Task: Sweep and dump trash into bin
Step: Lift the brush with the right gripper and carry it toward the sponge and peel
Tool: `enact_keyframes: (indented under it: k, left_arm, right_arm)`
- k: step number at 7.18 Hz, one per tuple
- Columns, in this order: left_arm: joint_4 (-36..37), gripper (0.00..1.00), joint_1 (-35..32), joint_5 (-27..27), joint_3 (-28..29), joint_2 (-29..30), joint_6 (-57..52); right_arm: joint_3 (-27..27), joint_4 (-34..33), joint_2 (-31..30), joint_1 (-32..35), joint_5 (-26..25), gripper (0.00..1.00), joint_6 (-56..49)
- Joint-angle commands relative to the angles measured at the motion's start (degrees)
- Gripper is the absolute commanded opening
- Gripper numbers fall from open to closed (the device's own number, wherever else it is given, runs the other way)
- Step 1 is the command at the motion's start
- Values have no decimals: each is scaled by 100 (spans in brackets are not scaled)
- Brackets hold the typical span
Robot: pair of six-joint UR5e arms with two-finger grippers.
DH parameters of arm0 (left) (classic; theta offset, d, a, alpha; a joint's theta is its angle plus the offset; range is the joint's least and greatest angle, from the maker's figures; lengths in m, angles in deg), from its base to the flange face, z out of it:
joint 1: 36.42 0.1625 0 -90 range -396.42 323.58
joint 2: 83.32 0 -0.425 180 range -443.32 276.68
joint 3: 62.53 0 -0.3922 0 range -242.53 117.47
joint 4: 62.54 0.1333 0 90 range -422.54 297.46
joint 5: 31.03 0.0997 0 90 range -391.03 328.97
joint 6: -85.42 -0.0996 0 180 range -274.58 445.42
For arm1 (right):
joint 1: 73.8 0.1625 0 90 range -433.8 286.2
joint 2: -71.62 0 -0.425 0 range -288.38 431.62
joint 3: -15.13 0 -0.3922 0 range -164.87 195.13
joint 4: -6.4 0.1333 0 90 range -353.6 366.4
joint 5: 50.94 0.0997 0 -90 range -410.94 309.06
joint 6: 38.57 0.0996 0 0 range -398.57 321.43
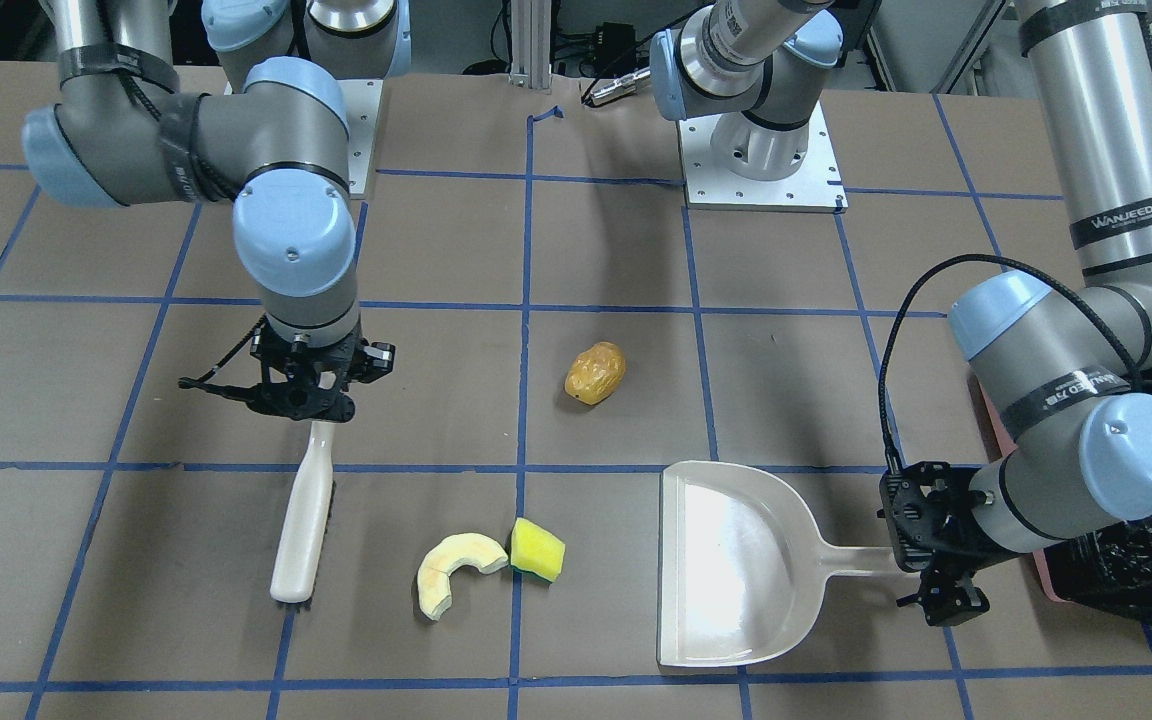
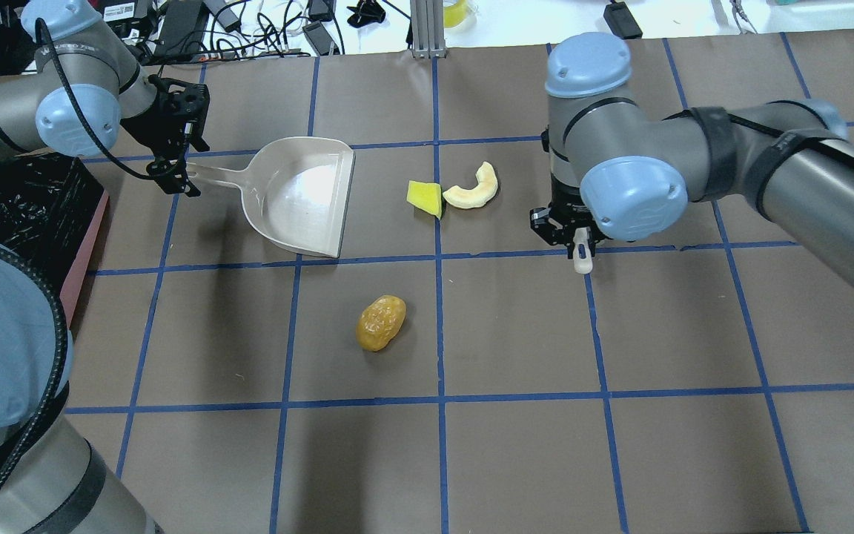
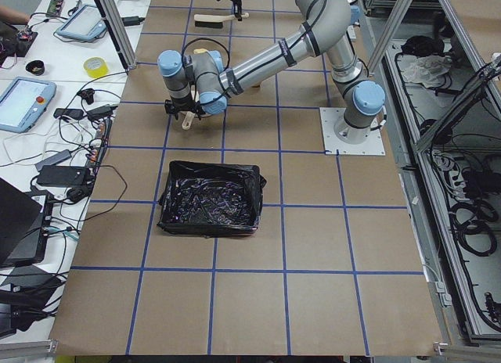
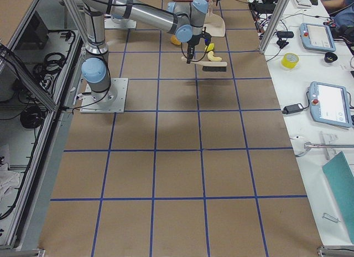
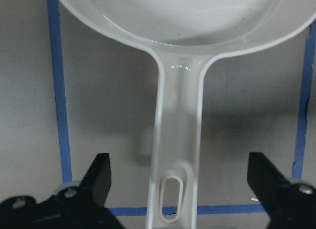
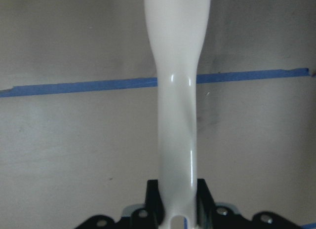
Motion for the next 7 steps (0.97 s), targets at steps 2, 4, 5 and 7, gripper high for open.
enact_keyframes:
  k: [2,4,5,7]
  left_arm:
    - [0,70,0,15,-21,47,3]
    - [0,52,0,15,-30,65,-6]
    - [9,37,0,15,-30,65,-24]
    - [9,18,0,50,-21,47,-41]
  right_arm:
    - [-358,-37,585,766,49,0,798]
    - [-859,-45,989,1145,310,0,1227]
    - [-1323,-89,1287,1486,530,0,1439]
    - [-2299,-63,1946,1997,603,0,1757]
